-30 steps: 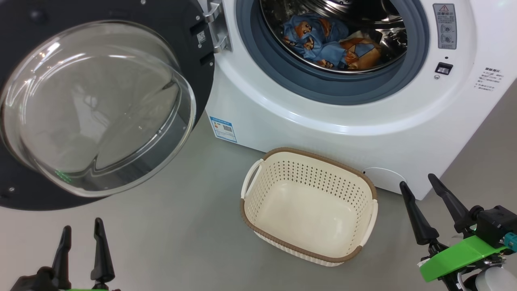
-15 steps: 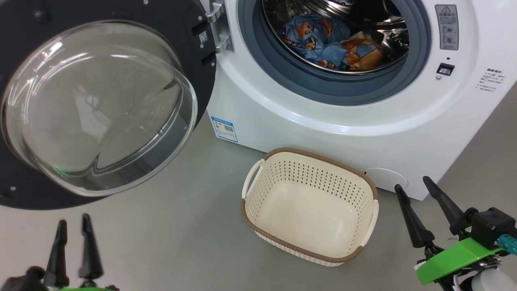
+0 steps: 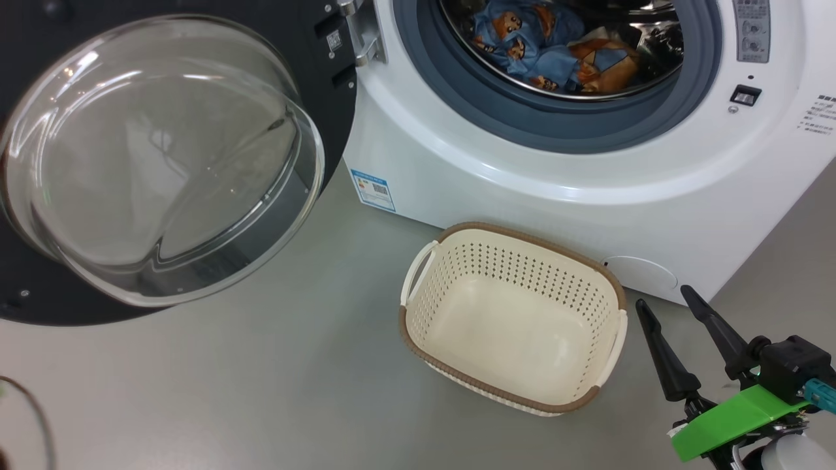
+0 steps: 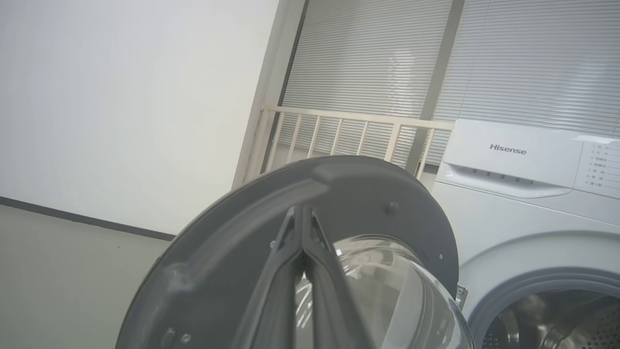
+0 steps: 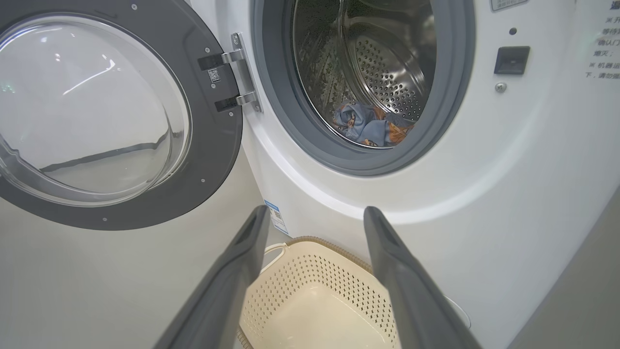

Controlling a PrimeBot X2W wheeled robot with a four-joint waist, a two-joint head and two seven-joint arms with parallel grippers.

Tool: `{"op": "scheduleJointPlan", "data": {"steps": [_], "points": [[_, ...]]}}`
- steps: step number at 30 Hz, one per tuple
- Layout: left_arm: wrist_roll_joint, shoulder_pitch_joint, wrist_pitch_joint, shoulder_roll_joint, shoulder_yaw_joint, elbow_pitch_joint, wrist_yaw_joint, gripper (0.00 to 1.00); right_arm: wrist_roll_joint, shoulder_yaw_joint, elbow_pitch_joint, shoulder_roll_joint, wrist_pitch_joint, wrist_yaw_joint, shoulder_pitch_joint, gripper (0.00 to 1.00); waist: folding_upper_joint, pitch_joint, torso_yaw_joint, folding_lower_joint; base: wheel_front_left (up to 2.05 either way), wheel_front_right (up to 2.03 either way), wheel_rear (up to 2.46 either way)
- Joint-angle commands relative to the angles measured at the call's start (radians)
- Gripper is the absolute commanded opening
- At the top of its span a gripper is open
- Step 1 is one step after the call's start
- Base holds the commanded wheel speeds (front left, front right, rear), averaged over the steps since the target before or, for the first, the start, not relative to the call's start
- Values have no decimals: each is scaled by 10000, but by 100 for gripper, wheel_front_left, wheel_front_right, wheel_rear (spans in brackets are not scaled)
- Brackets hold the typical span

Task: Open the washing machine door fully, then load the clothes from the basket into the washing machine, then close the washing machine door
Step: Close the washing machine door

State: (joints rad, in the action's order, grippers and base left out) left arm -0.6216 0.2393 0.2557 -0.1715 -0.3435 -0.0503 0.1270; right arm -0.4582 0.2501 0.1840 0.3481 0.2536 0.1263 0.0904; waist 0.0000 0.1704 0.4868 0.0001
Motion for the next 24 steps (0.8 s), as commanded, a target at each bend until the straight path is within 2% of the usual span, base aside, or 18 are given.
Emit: {"op": "scheduleJointPlan", "data": {"steps": [1, 10, 12, 14, 20, 24], "points": [[-631, 532, 61, -892, -577, 86, 33, 0, 143, 194, -293, 223, 82, 44, 209, 100, 0, 184, 21, -1, 0, 0, 0], [-3973, 2629, 28, -2834, -1296, -2281, 35, 0, 89, 384, -420, 537, 82, 44, 452, 100, 0, 659, 0, -1, 0, 0, 0], [-4504, 3033, -127, -3321, -1218, -2816, 35, 0, 76, 434, -426, 598, 82, 44, 495, 100, 0, 739, -15, -1, 0, 0, 0], [-4755, 3237, -216, -3531, -1190, -3086, 35, 0, 72, 459, -431, 629, 82, 44, 515, 100, 0, 782, -17, -1, 0, 0, 0], [-5916, 4399, -1545, -4680, -951, -5147, 35, 0, 55, 642, -440, 799, 82, 44, 642, 100, 0, 972, -12, -1, 0, 0, 0], [-6789, 5162, -3030, -5075, -845, -6418, 36, 0, 34, 770, -439, 872, 82, 44, 675, 100, 0, 1054, 23, -1, 0, 0, 0]]}}
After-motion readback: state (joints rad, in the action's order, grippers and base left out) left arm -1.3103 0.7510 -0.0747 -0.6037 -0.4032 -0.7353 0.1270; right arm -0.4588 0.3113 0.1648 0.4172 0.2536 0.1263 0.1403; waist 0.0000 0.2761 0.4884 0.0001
